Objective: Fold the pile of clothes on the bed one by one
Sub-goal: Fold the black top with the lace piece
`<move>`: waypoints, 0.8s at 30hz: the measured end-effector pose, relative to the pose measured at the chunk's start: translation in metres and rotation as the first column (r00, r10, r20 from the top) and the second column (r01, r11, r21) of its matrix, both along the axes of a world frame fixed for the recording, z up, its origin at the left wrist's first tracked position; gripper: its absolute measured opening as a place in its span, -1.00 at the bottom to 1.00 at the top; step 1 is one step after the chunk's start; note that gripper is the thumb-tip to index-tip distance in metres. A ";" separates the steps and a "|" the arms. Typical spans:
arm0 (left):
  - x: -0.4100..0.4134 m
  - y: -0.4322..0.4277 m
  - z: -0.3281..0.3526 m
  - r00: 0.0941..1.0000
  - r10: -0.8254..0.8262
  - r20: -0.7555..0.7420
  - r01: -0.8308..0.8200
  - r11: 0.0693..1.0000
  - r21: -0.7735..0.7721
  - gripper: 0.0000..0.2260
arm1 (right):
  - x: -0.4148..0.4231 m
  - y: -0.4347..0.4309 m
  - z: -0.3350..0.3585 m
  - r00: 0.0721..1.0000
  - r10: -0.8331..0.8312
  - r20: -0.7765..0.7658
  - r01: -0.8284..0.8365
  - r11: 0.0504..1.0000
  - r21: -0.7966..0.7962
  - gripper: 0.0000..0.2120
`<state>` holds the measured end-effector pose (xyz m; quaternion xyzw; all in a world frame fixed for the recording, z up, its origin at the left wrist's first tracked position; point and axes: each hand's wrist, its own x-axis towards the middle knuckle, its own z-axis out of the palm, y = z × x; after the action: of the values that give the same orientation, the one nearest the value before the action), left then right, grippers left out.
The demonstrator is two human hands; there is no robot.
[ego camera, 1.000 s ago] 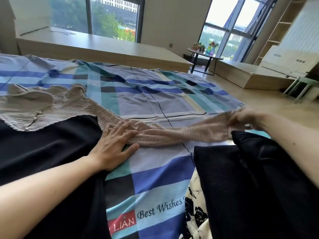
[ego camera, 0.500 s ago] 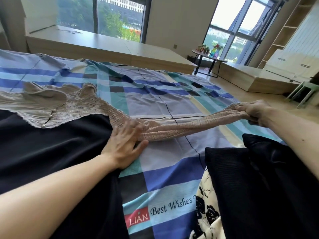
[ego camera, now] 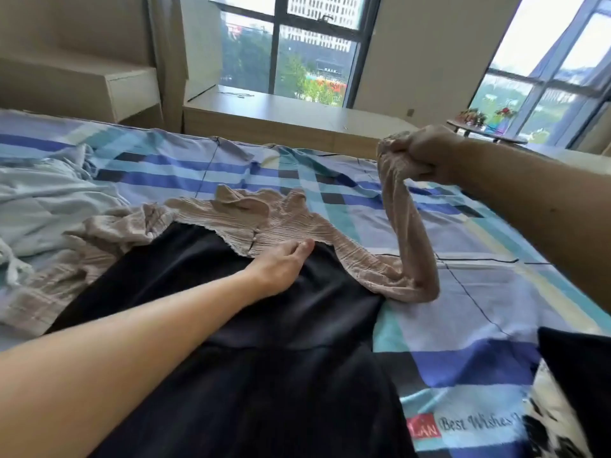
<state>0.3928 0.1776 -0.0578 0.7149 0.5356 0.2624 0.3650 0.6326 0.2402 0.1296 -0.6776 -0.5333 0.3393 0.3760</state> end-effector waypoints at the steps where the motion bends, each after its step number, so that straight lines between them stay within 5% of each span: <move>1: -0.022 -0.001 0.001 0.999 0.034 -0.009 -0.034 0.999 0.012 -0.50 | -0.033 0.003 -0.002 0.998 0.053 -0.035 -0.052 0.998 0.022 -0.85; 5: -0.109 -0.007 0.000 0.981 0.193 0.006 -0.193 0.980 0.037 -0.69 | -0.149 -0.010 -0.035 0.913 0.352 -0.205 -0.365 0.930 -0.031 -0.78; 7: -0.149 -0.014 -0.003 0.951 0.309 0.009 -0.309 0.949 0.059 -0.77 | -0.183 -0.011 -0.070 0.912 0.393 -0.119 -0.402 0.913 -0.068 -0.80; 9: -0.178 -0.020 -0.006 0.904 0.427 -0.007 -0.423 0.899 0.112 -0.83 | -0.200 -0.010 -0.111 0.894 0.421 0.152 -0.410 0.906 -0.104 -0.73; 11: -0.204 -0.026 -0.011 0.852 0.523 -0.011 -0.516 0.844 0.146 -0.89 | -0.212 -0.011 -0.152 0.765 0.514 0.388 -0.483 0.856 -0.182 -0.56; 14: -0.238 -0.029 -0.024 0.792 0.611 -0.021 -0.589 0.772 0.240 -0.90 | -0.229 -0.012 -0.199 0.501 0.712 0.491 -0.579 0.698 -0.421 -0.40; 16: -0.258 -0.031 -0.032 0.704 0.681 -0.201 -0.597 0.721 0.353 -0.77 | -0.241 -0.008 -0.208 0.420 0.735 0.532 -0.554 0.672 -0.491 -0.40; 18: -0.272 -0.033 -0.035 0.575 0.681 -0.453 -0.602 0.727 0.330 -0.49 | -0.260 -0.004 -0.201 0.532 0.634 0.562 -0.511 0.769 -0.384 -0.44; 21: -0.286 -0.035 -0.026 0.599 0.560 -0.572 -0.622 0.776 0.108 -0.14 | -0.300 -0.004 -0.178 0.567 0.413 0.712 -0.454 0.879 -0.148 -0.46; 24: -0.303 -0.036 -0.017 0.632 0.420 -0.651 -0.520 0.853 0.045 -0.28 | -0.341 -0.017 -0.163 0.467 0.459 0.756 -0.605 0.789 -0.106 -0.45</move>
<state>0.0900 0.1413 -0.0744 0.5665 0.8122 0.0488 0.1305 0.2917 0.2233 -0.0337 -0.5169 -0.8505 0.0805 0.0548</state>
